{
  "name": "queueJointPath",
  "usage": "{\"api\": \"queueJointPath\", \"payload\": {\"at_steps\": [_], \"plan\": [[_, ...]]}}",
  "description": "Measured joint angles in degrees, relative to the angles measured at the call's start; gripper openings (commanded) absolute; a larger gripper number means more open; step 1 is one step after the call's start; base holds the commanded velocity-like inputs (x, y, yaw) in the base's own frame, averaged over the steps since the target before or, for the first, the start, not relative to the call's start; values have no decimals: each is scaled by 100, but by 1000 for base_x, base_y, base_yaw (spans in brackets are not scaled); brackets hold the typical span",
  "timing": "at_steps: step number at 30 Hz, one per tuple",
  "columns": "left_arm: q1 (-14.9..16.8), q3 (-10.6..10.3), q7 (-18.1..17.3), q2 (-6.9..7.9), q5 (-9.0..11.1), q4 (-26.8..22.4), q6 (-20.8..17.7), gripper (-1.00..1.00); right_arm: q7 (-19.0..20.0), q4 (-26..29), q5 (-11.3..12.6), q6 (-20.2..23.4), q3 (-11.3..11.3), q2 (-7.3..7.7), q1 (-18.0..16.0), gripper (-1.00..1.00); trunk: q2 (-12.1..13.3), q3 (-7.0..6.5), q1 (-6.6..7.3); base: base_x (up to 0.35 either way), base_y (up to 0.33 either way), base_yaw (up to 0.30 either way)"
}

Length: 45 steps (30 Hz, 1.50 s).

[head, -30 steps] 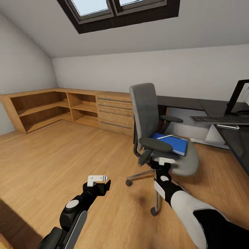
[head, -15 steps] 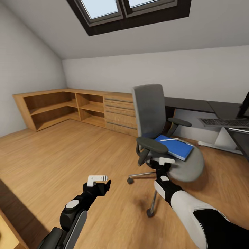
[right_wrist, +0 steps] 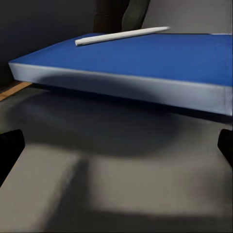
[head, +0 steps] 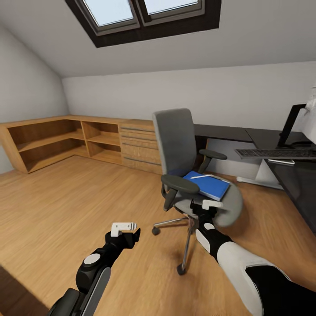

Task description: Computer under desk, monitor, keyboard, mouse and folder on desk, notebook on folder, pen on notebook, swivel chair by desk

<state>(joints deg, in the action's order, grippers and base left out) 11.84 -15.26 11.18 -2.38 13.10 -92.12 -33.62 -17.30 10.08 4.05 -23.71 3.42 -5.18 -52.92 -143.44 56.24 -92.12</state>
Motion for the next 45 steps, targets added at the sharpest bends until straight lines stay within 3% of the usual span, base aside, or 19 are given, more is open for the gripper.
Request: {"api": "queueJointPath", "payload": {"at_steps": [16, 20, 24, 45], "plan": [[0, 31, 2, 3, 0, -17, 8, 100, 0, 2, 0, 0, -1, 17, -3, 100, 0, -102, 0, 0, 0, -193], [0, 427, -4, 8, 4, -41, 6, 100, -2, 8, 0, 0, -1, 20, -3, 100, 0, -126, 0, 0, 0, -157], [0, 577, -7, 3, 14, -44, 8, 100, 0, 8, 0, 0, -1, 24, -3, 100, 0, -143, 0, 0, 0, -152], [-1, 764, -8, 9, 17, -46, 8, 100, 0, 9, 41, -9, -10, 34, -2, 100, 0, -208, 0, 0, 0, -153]]}}
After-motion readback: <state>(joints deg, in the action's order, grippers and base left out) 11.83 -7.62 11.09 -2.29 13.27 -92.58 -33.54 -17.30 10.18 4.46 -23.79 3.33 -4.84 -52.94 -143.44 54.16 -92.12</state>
